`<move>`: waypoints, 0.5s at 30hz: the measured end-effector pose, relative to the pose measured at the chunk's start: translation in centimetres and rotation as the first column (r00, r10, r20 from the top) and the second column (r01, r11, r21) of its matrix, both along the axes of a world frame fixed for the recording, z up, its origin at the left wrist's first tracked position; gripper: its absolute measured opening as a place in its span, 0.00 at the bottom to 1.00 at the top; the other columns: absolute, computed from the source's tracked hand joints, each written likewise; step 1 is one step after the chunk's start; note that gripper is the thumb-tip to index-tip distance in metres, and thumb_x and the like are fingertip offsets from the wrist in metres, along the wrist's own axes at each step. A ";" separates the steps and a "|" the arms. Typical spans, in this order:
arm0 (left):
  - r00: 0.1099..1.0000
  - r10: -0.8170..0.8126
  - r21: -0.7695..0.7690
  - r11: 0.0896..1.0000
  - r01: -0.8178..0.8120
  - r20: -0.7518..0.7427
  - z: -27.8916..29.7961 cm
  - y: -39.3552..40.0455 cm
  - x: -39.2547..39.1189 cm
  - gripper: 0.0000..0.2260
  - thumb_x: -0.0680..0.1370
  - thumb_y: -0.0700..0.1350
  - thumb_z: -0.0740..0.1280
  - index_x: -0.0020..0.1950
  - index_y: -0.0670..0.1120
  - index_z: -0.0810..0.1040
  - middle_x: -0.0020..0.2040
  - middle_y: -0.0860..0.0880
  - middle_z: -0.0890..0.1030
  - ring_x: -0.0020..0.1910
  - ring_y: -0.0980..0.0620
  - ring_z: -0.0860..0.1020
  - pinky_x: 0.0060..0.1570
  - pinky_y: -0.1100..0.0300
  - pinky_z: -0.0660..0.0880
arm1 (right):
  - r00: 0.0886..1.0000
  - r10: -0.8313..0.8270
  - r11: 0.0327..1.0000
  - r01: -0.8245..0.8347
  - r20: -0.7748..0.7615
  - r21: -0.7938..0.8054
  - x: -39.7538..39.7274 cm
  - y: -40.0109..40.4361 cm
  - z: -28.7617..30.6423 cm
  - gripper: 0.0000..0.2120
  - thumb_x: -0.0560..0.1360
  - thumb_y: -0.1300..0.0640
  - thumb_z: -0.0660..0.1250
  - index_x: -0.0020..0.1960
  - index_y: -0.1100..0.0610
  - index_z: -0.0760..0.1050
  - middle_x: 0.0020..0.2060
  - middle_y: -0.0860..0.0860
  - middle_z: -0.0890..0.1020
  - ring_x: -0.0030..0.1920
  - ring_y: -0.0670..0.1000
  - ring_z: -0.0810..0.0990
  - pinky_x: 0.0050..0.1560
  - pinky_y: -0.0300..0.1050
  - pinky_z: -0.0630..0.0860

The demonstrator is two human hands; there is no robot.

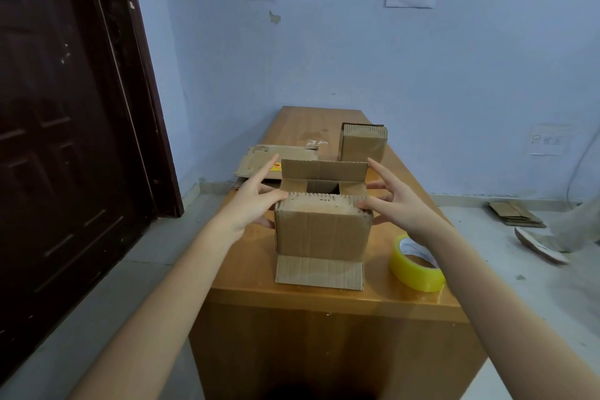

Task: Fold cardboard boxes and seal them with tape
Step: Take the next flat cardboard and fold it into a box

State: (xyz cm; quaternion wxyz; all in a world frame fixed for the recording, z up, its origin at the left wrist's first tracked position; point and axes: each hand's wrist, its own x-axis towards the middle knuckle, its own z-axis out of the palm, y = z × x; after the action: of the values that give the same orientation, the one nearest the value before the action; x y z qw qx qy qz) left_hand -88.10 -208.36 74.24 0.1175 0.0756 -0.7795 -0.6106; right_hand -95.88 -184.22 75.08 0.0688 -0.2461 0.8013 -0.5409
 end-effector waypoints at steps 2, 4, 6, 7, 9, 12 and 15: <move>1.000 -0.008 -0.043 0.999 0.009 0.010 0.4 0.1 0.0 0.29 0.79 0.43 0.65 0.71 0.68 0.59 0.52 0.47 0.77 0.52 0.51 0.77 0.39 0.55 0.81 | 1.000 0.009 1.000 -0.009 0.003 -0.007 0.1 -0.2 0.3 0.32 0.74 0.57 0.70 0.73 0.44 0.60 0.57 0.49 0.73 0.53 0.51 0.79 0.44 0.43 0.81; 1.000 -0.011 -0.061 0.998 0.010 -0.006 0.6 0.0 0.0 0.24 0.79 0.43 0.64 0.69 0.65 0.65 0.53 0.48 0.76 0.53 0.51 0.77 0.38 0.55 0.81 | 1.000 0.019 1.000 -0.019 -0.004 -0.019 0.1 -0.3 0.4 0.26 0.75 0.57 0.69 0.69 0.45 0.65 0.56 0.49 0.74 0.52 0.49 0.78 0.43 0.42 0.81; 0.999 -0.016 -0.072 0.997 0.014 -0.031 0.5 -0.2 0.1 0.17 0.79 0.43 0.64 0.64 0.61 0.72 0.52 0.49 0.77 0.52 0.51 0.77 0.38 0.54 0.81 | 0.999 0.032 0.999 -0.032 -0.013 -0.043 0.2 -0.2 0.3 0.18 0.75 0.57 0.69 0.63 0.47 0.71 0.56 0.49 0.75 0.51 0.48 0.79 0.42 0.41 0.81; 0.999 -0.019 -0.077 0.997 0.016 -0.040 0.4 -0.3 0.2 0.14 0.79 0.43 0.65 0.61 0.58 0.75 0.52 0.49 0.77 0.52 0.52 0.77 0.38 0.53 0.82 | 0.999 0.034 0.999 -0.035 -0.021 -0.042 0.2 -0.1 0.1 0.15 0.75 0.57 0.68 0.60 0.47 0.73 0.56 0.49 0.75 0.50 0.47 0.80 0.43 0.42 0.82; 0.998 -0.013 -0.072 0.997 0.009 -0.056 0.1 -0.4 0.2 0.09 0.79 0.44 0.66 0.57 0.55 0.79 0.52 0.51 0.78 0.52 0.54 0.77 0.39 0.51 0.82 | 0.999 0.029 0.999 -0.030 -0.026 -0.037 0.1 0.0 -0.1 0.11 0.76 0.57 0.67 0.58 0.50 0.76 0.56 0.48 0.77 0.48 0.46 0.81 0.44 0.44 0.82; 0.997 0.033 -0.067 0.997 -0.038 -0.075 0.0 -0.2 0.2 0.07 0.78 0.45 0.67 0.53 0.53 0.81 0.51 0.55 0.78 0.52 0.57 0.76 0.38 0.51 0.82 | 0.999 -0.008 0.998 0.006 -0.031 -0.056 0.3 -0.3 -0.2 0.08 0.77 0.56 0.67 0.55 0.52 0.78 0.54 0.50 0.80 0.45 0.45 0.82 0.40 0.42 0.82; 0.994 0.073 -0.049 0.996 -0.077 -0.080 0.1 0.4 0.1 0.04 0.77 0.45 0.68 0.50 0.52 0.81 0.49 0.55 0.79 0.49 0.58 0.75 0.34 0.52 0.81 | 0.987 -0.134 0.991 0.134 -0.087 -0.004 0.4 -1.2 -0.3 0.07 0.75 0.49 0.69 0.50 0.51 0.77 0.54 0.49 0.78 0.47 0.48 0.80 0.36 0.41 0.80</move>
State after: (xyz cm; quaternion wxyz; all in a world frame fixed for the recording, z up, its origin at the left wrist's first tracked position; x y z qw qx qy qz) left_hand -88.05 -207.98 74.33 0.1727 0.0779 -0.7866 -0.5876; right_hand -95.53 -185.39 74.76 -0.0021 -0.2149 0.8189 -0.5322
